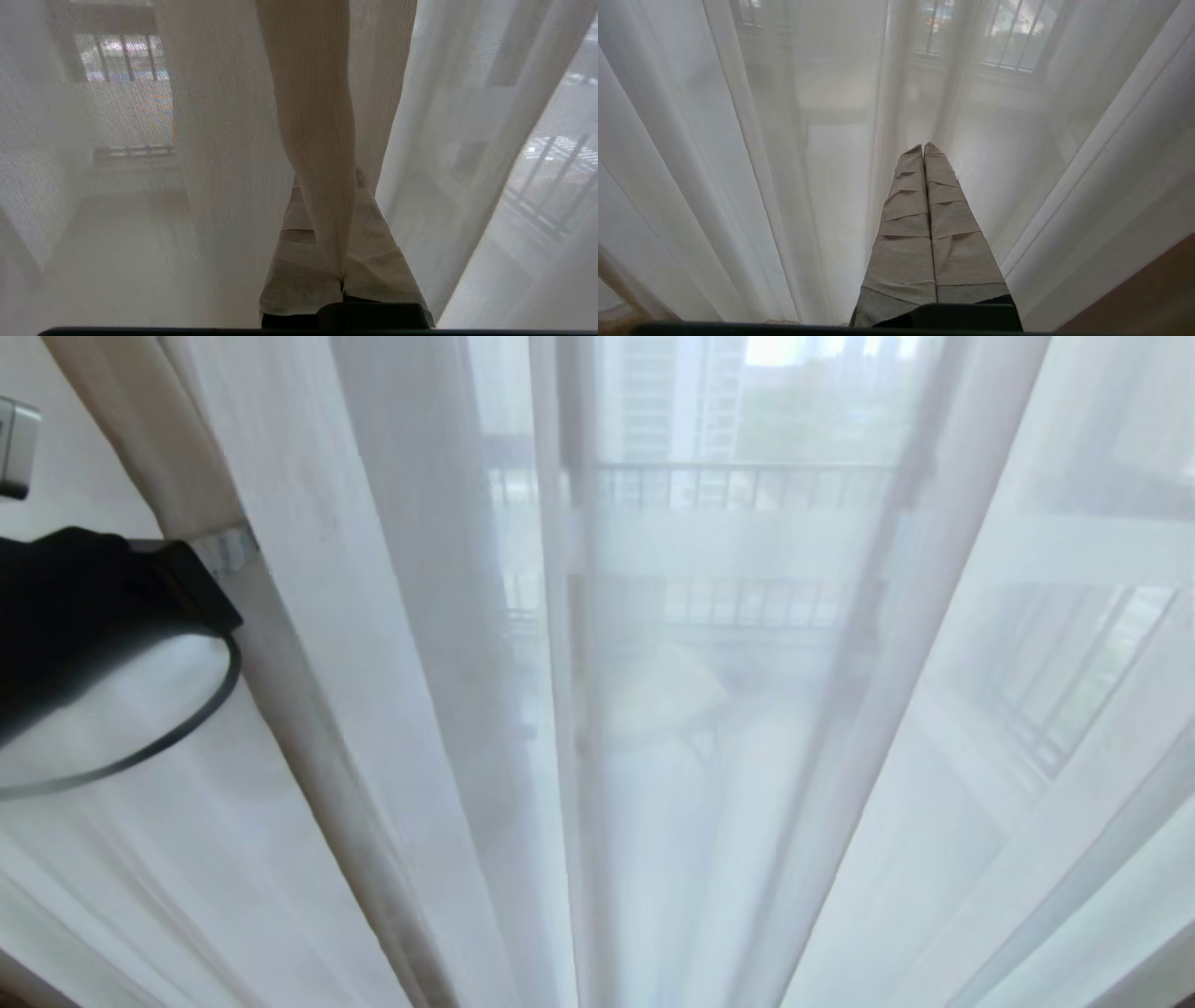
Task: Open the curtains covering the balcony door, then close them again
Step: Close the inner curtains on both sides
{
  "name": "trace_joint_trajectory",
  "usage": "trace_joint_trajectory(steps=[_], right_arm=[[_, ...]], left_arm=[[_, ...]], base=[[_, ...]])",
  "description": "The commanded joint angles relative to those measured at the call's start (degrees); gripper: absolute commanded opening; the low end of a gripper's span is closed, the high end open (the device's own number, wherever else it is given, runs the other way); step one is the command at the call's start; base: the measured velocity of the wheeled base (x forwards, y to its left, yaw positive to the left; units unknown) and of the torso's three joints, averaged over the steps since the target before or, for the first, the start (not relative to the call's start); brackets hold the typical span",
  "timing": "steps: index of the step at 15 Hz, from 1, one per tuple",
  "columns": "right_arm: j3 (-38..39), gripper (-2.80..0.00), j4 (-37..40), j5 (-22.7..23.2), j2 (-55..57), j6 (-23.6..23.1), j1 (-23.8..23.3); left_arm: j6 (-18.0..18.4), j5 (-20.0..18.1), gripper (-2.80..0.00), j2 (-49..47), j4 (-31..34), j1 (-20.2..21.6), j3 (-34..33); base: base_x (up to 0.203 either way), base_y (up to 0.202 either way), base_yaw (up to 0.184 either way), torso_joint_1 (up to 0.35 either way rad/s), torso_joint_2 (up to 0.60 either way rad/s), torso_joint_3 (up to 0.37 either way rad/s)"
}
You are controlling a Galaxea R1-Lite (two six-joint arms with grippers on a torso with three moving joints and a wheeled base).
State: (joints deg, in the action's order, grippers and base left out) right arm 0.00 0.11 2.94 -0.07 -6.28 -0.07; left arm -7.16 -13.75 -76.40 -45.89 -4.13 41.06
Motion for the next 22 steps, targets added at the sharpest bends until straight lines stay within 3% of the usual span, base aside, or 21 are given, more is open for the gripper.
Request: trace_joint_trajectory(steps=[1, 18, 22], right_arm=[[0.00, -2.80, -0.02, 0.05, 0.07, -0.05, 0.07], [0.00, -2.80, 0.07, 0.05, 0.07, -0.05, 0.07], [0.00, -2.80, -0.02, 0.05, 0.07, 0.04, -0.01]], left_arm=[[-0.05, -0.05, -2.80, 0.28, -0.26, 0.00, -0.02], [-0.44, -0.31, -2.80, 4.58, 0.25, -0.08, 2.97], [-0.49, -0.47, -2.80, 9.64, 6.70, -0.09, 3.06]], base=[[0.000, -0.185, -0.004, 0.000, 0.00, 0.002], [0.000, -0.013, 0.000, 0.000, 0.00, 0.000], [0.000, 0.000, 0.000, 0.000, 0.00, 0.000]])
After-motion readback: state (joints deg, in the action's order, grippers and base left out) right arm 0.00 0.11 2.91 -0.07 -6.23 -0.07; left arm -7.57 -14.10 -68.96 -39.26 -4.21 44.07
